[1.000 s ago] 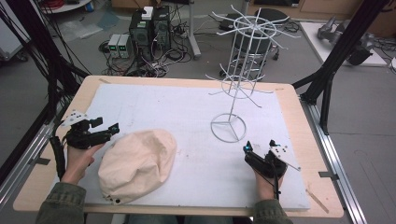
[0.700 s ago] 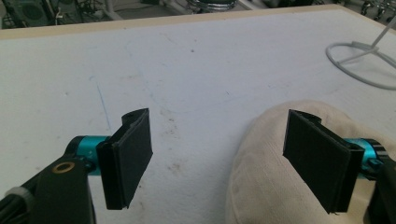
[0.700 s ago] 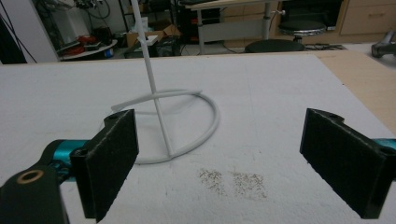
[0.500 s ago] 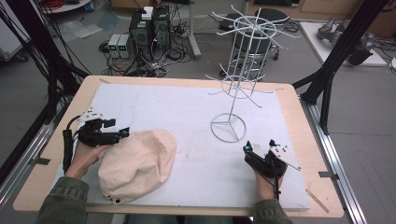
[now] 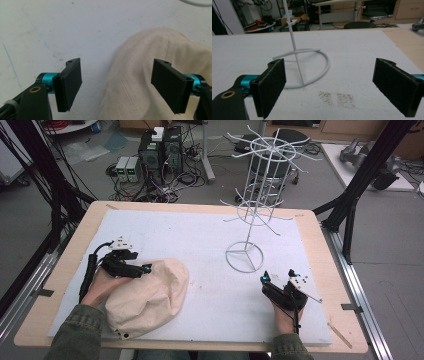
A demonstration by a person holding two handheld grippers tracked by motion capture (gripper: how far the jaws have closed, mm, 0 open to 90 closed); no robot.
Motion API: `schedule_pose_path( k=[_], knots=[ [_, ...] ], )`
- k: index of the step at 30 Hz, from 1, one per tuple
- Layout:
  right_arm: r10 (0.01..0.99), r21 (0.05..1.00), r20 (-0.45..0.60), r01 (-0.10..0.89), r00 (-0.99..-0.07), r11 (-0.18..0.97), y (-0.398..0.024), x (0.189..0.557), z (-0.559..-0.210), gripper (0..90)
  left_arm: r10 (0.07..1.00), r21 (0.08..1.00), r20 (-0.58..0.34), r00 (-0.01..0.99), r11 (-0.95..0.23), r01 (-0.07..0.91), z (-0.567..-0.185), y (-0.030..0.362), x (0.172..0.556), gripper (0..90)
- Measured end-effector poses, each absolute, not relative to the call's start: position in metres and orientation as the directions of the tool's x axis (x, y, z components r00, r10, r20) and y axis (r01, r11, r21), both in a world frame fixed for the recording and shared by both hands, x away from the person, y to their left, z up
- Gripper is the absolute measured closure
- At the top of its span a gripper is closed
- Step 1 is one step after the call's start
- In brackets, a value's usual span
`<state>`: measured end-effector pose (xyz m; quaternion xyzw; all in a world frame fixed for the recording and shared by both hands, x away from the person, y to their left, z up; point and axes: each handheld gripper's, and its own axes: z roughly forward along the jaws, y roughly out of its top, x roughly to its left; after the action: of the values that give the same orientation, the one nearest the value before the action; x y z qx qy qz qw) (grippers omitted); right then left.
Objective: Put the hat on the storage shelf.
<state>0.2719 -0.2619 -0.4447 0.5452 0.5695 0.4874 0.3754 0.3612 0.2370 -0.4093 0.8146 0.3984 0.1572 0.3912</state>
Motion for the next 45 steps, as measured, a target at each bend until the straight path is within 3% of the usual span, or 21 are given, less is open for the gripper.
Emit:
schedule_pose_path(
  k=[35,38,45],
  knots=[
    [0.987,0.966,0.097,0.252,-0.126,-0.063,-0.262,0.272,-0.444,10.7,0.711,0.658,-0.036,0.702,-0.512,0.552,-0.433,0.219,0.368,26.7],
    [0.987,0.965,0.099,0.253,-0.126,-0.065,-0.262,0.272,-0.444,10.7,0.701,0.653,-0.038,0.712,-0.522,0.549,-0.434,0.219,0.367,29.6],
    [0.986,0.965,0.105,0.255,-0.127,-0.070,-0.262,0.271,-0.444,10.7,0.683,0.677,-0.045,0.729,-0.515,0.525,-0.432,0.223,0.367,51.7]
  ],
)
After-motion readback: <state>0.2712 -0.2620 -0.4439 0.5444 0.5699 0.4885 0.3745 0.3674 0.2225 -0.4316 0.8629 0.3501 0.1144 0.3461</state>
